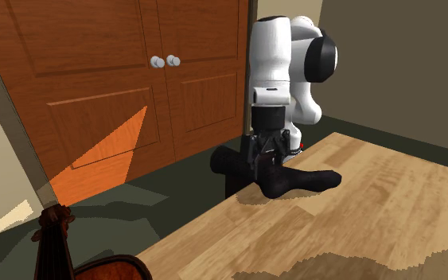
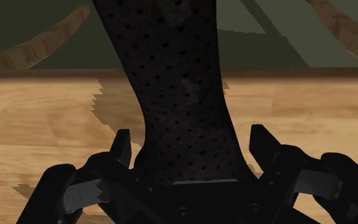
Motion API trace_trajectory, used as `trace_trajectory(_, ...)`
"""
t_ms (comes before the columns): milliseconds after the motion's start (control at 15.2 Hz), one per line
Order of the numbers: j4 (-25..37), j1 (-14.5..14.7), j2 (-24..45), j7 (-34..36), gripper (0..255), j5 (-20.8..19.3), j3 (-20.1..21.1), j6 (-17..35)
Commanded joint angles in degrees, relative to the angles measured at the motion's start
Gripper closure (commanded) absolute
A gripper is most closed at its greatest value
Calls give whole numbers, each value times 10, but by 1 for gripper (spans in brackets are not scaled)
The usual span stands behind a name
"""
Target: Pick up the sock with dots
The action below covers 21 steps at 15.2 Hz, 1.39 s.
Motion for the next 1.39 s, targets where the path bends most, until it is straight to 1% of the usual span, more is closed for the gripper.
trace_trajectory(0, -2, 0, 0, -1, 255, 0, 0, 2)
trace_trajectory(594, -3, 0, 0, 0, 255, 0, 0, 3)
trace_trajectory(1320, 91, 0, 7, 10, 255, -4, 0, -83)
